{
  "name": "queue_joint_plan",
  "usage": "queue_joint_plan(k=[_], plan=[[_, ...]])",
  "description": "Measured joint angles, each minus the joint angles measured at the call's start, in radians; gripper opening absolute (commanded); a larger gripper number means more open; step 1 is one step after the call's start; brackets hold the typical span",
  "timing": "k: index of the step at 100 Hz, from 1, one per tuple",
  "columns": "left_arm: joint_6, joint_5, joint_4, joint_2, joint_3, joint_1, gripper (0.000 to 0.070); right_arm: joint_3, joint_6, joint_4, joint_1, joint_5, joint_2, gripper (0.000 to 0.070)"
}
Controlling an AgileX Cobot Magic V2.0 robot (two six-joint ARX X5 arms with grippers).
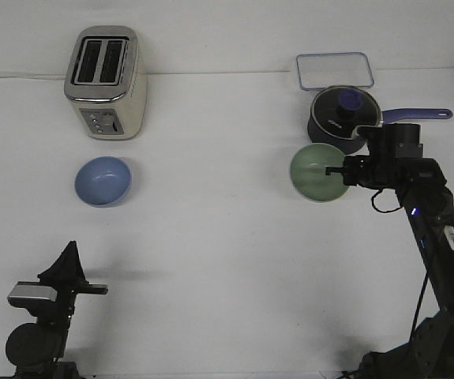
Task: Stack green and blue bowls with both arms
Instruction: 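Grasp the green bowl rim and drag it toward the table center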
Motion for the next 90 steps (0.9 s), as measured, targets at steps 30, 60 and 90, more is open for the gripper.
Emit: queue_joint_plan(k=[30,60,90], plan=[[0.0,0.0,-0.001,0.0,0.0,0.0,0.0012,-0.048,0.024,0.02,0.289,-0.02,-0.007,0.0],[0.0,0.0,-0.002,0.0,0.0,0.0,0.0012,-0.23,0.121,0.155,0.465,-0.004,-0.004,0.0],[0.0,0.0,-0.002,0.0,0.0,0.0,0.0012,-0.338,0.176,0.224,0.531,0.014,0.004,0.0]])
